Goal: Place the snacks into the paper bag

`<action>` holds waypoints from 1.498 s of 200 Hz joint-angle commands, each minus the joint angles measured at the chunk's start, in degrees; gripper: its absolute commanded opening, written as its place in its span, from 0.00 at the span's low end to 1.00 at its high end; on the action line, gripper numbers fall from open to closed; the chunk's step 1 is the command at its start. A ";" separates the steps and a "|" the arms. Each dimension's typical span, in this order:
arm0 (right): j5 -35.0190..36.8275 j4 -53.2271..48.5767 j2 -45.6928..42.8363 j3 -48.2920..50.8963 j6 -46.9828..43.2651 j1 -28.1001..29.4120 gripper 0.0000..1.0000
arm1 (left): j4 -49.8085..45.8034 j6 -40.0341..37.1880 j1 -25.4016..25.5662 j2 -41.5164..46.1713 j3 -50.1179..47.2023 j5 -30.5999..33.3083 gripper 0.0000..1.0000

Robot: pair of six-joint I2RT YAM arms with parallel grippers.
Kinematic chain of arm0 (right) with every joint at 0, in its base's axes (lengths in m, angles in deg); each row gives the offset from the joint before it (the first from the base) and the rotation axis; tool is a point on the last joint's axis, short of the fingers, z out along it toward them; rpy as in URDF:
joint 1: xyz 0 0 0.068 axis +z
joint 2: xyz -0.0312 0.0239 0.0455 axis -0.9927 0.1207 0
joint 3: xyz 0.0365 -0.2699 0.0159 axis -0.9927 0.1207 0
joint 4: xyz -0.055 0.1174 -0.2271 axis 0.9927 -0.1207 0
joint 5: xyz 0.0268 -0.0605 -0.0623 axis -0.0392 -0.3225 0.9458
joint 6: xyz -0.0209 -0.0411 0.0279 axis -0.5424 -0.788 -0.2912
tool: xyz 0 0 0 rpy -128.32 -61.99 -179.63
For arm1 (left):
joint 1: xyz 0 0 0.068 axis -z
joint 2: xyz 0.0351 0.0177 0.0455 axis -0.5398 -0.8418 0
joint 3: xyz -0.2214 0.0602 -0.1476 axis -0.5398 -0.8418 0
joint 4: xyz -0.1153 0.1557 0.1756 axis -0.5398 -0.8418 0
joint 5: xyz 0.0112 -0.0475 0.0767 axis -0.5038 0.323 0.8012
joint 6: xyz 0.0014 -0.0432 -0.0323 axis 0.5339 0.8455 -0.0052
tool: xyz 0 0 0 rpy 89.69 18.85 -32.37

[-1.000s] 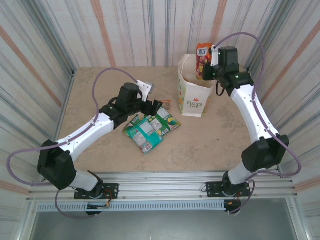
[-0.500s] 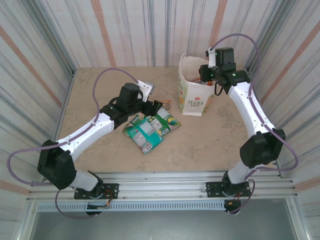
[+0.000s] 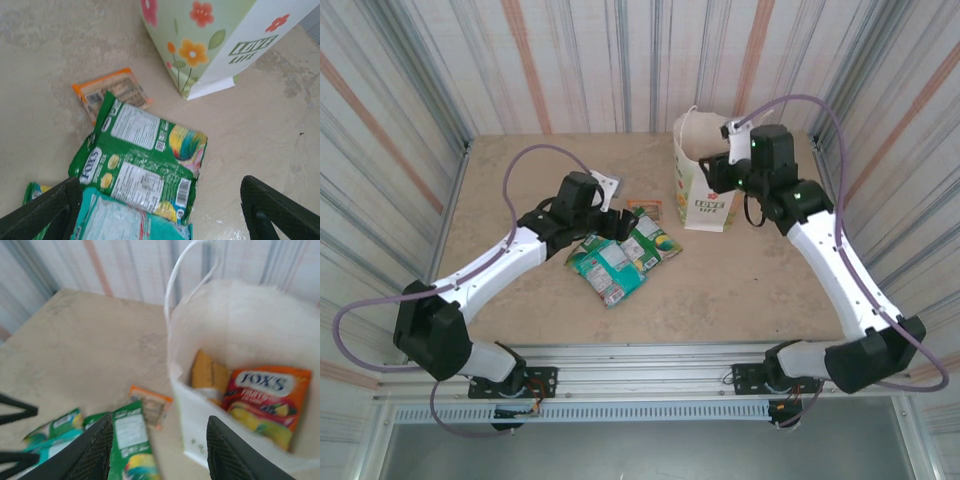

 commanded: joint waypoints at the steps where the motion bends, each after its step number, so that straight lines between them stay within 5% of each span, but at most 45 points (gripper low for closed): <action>1: -2.50 3.28 -2.96 6.53 3.78 3.92 0.51 | -2.00 5.25 -2.24 3.39 -3.88 -3.28 0.85; 63: 2.62 11.98 -8.21 24.49 9.56 17.90 0.51 | 1.66 14.72 -10.43 10.27 -17.16 -10.86 0.78; 123: 2.82 16.72 1.55 27.92 13.37 24.33 0.50 | 4.94 20.18 -16.09 13.86 -26.03 -13.86 0.74; 177: 1.79 20.79 12.30 26.31 13.02 27.57 0.48 | 6.21 20.12 -16.70 13.46 -30.03 -12.48 0.70; 299: -1.54 25.55 25.63 24.52 14.72 29.90 0.43 | 16.54 20.43 -17.06 2.93 -30.82 -23.02 0.61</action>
